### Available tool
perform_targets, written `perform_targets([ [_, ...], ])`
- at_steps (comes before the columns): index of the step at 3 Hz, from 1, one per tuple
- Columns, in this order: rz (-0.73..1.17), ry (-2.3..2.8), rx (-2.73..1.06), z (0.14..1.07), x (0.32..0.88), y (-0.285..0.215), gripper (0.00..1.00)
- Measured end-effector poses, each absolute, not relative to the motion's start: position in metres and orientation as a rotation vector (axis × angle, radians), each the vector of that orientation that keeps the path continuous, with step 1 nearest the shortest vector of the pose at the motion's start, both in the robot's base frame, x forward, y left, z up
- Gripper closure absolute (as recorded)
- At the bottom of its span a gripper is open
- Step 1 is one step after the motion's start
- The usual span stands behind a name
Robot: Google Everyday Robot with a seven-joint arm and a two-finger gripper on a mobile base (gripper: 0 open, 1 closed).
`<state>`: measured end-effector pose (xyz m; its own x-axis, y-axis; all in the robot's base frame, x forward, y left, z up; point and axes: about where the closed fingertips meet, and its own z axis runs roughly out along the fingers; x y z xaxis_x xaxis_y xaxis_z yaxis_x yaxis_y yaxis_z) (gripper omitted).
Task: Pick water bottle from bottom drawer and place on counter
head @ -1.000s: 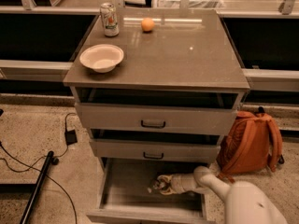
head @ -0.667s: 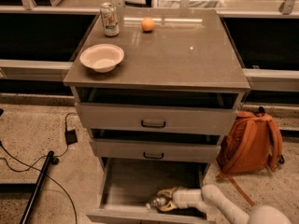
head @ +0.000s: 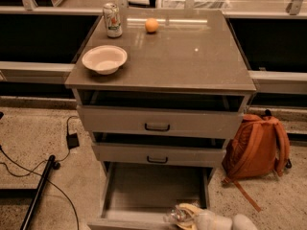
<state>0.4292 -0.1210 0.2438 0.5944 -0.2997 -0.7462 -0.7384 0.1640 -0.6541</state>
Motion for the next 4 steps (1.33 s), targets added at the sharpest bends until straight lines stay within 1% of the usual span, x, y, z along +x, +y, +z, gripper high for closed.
perform_targets([
  [2, 0.304, 0.866, -1.380, 0.328, 0.416, -0.160, 1.00],
  [3, 0.365, 0.825, -1.351, 0.387, 0.426, -0.187, 1.00],
  [4, 0.404, 0.792, -1.347, 0.395, 0.418, -0.183, 1.00],
])
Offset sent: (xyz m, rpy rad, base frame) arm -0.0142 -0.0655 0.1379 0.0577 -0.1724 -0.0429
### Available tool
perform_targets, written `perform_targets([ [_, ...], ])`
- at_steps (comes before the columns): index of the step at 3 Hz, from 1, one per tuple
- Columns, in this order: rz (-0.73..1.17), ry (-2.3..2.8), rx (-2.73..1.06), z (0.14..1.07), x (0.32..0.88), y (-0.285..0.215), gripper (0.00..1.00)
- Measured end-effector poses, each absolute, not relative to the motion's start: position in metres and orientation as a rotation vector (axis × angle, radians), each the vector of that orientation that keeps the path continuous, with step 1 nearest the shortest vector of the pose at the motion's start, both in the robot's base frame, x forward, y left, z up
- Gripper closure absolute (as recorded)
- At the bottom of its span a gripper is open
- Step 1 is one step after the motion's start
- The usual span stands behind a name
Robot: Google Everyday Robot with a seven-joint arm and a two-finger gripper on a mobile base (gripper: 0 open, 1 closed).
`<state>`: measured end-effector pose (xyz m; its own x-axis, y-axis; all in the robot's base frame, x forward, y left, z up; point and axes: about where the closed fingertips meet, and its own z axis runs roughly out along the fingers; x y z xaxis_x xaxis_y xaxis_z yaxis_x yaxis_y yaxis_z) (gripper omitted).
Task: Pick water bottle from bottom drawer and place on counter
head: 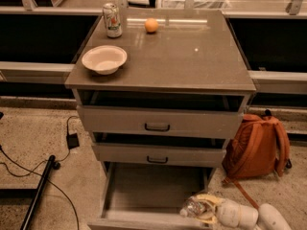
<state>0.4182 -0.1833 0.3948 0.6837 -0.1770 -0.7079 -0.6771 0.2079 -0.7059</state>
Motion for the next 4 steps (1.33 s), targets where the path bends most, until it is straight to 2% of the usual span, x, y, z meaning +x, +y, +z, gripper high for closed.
perform_targets([
  [1, 0.401, 0.794, -1.348, 0.394, 0.419, -0.183, 1.00],
  [2, 0.321, 0.701, -1.402, 0.433, 0.418, -0.183, 1.00],
  [4, -0.062, 0.456, -1.741, 0.605, 0.408, -0.183, 1.00],
])
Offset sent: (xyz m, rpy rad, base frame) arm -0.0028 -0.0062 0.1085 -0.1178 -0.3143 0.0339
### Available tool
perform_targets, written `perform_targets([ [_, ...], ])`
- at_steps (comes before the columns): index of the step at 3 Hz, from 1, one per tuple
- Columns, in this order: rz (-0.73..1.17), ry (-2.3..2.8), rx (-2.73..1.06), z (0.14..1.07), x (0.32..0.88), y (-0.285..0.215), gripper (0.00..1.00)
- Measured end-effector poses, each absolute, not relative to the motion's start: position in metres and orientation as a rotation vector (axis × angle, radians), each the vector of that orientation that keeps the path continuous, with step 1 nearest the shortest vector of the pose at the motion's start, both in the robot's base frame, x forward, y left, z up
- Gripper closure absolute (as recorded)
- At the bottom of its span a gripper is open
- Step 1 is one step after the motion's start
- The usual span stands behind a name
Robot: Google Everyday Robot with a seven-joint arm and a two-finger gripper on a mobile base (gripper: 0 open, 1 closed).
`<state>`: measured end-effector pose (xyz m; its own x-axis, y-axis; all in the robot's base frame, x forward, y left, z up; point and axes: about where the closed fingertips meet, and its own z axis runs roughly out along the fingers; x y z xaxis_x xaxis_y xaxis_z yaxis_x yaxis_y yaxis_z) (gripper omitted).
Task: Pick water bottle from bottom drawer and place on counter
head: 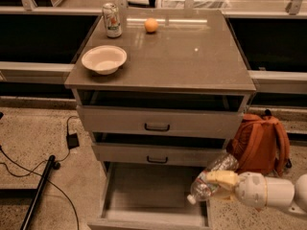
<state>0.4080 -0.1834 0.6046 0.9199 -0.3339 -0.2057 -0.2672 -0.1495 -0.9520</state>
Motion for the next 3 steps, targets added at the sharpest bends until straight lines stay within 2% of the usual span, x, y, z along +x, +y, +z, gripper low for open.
perform_targets([
  [1, -0.207, 0.457, -1.908, 0.662, 0.421, -0.189, 1.00],
  [2, -0.291, 0.491, -2.098, 0.732, 0.459, -0.198, 1.00],
  [3, -0.289, 0.490, -2.094, 0.730, 0.458, -0.198, 1.00],
])
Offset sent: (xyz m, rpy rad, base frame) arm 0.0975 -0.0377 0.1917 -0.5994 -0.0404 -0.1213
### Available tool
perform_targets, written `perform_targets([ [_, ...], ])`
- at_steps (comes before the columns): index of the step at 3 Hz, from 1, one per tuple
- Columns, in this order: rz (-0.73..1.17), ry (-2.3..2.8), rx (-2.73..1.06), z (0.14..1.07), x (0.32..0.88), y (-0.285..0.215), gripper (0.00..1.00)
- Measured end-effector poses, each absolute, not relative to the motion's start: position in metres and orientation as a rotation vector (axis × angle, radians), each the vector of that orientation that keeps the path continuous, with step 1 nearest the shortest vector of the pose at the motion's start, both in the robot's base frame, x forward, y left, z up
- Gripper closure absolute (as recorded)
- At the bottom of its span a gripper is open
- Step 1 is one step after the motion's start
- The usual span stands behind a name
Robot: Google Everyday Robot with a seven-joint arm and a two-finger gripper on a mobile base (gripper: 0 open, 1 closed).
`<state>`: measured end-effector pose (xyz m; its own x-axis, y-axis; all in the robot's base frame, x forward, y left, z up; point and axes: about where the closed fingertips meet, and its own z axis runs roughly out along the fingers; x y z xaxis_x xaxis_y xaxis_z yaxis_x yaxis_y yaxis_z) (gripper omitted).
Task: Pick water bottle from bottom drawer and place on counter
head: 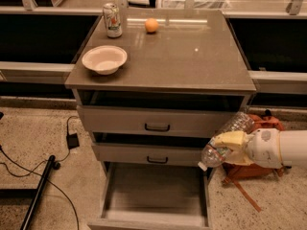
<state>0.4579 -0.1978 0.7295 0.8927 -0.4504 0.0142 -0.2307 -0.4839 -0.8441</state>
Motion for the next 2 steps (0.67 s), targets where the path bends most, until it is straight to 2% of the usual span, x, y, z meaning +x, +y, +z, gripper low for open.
perform_targets([
  [1, -0.312, 0.478, -2.071, 0.743, 0.461, -0.198, 1.00],
  [2, -0.429, 0.400, -2.112, 0.787, 0.469, -0.191, 1.00],
])
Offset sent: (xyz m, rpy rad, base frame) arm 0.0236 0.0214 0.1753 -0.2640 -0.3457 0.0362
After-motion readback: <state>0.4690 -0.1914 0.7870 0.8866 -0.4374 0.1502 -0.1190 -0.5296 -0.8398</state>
